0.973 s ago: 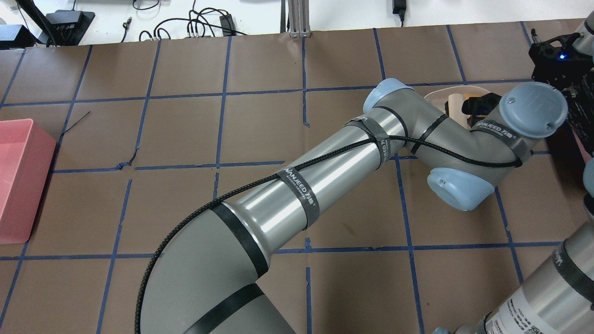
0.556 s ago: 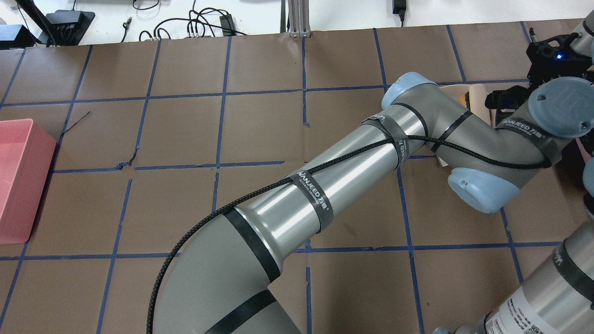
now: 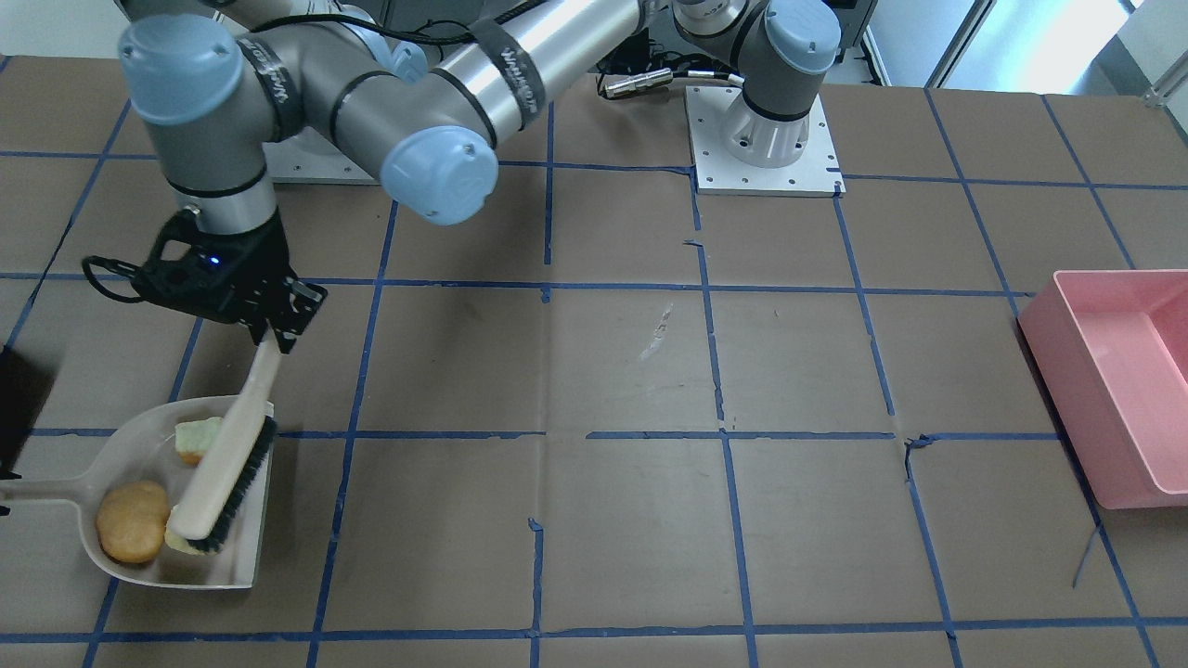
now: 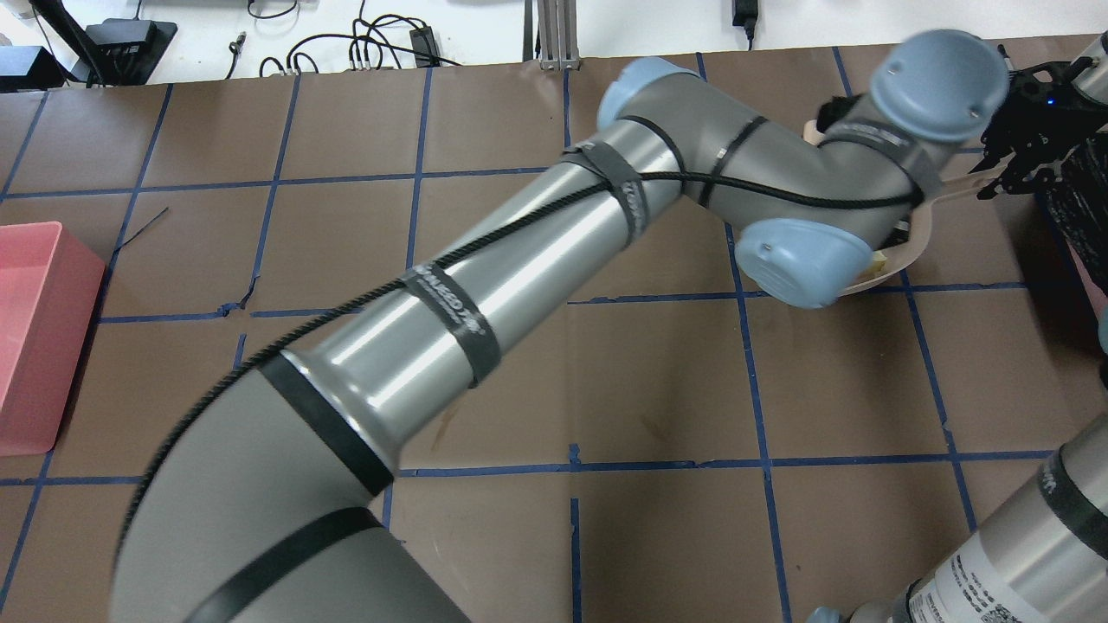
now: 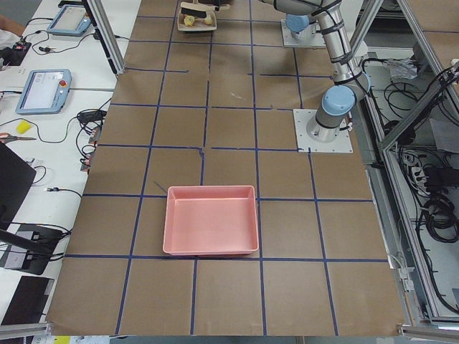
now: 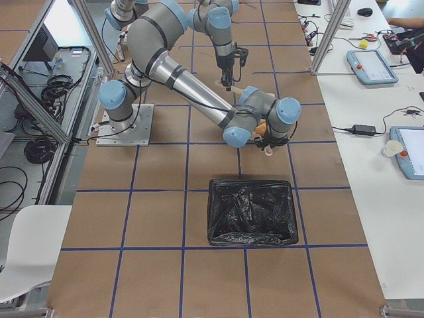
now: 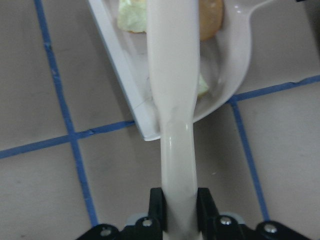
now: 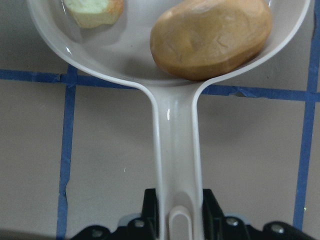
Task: Sweep and dump trash in nearest bin
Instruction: 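Lift the loaded dustpan over the black trash bin while the left arm withdraws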
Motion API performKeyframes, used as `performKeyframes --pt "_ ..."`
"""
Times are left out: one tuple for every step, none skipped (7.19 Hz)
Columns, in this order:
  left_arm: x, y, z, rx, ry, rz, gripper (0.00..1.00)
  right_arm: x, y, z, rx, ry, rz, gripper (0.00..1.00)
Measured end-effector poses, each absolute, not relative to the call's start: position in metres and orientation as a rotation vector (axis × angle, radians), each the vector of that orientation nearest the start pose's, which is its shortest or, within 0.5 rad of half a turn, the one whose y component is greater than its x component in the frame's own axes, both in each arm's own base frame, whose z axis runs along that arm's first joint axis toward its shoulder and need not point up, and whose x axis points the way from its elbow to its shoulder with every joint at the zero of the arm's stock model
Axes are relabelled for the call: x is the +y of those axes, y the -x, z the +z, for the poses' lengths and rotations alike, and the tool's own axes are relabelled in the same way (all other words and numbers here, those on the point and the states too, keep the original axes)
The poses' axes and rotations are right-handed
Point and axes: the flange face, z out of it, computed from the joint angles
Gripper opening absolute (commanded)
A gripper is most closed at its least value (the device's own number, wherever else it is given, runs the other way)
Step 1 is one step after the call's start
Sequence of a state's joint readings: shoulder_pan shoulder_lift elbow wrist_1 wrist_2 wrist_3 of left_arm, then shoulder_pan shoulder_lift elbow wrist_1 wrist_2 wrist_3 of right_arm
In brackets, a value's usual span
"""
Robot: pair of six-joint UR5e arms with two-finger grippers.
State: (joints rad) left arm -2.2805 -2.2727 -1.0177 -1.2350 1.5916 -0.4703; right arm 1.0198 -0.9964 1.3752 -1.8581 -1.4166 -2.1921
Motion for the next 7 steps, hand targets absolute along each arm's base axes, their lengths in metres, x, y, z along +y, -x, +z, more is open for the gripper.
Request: performKeyframes --pt "-0.526 0.547 0.364 3.186 -0.363 -0.224 0.00 -0.651 0.253 0.273 2.088 2.133 -0.258 0.00" --pt "-0.534 0.486 0.380 3.175 -0.318 -0.170 0.00 -0.635 0.278 0.288 2.119 2.044 -0.341 0.00" --pt "-0.528 0.432 0.388 3.162 -0.256 -0.105 0.00 -0.615 0.305 0.305 2.150 1.947 -0.441 0.00" --pt "-0.508 0.390 0.389 3.148 -0.207 -0.043 0.00 -0.590 0.339 0.316 2.182 1.820 -0.561 0.00" --pt "-0.478 0.357 0.387 3.136 -0.173 -0.001 0.00 -0.564 0.371 0.322 2.208 1.684 -0.663 0.00" --pt "-0.444 0.329 0.384 3.130 -0.138 0.026 0.00 -0.540 0.404 0.332 2.245 1.573 -0.723 0.00" --pt "-0.413 0.310 0.379 3.127 -0.096 0.046 0.00 -0.517 0.444 0.346 2.304 1.495 -0.753 0.00"
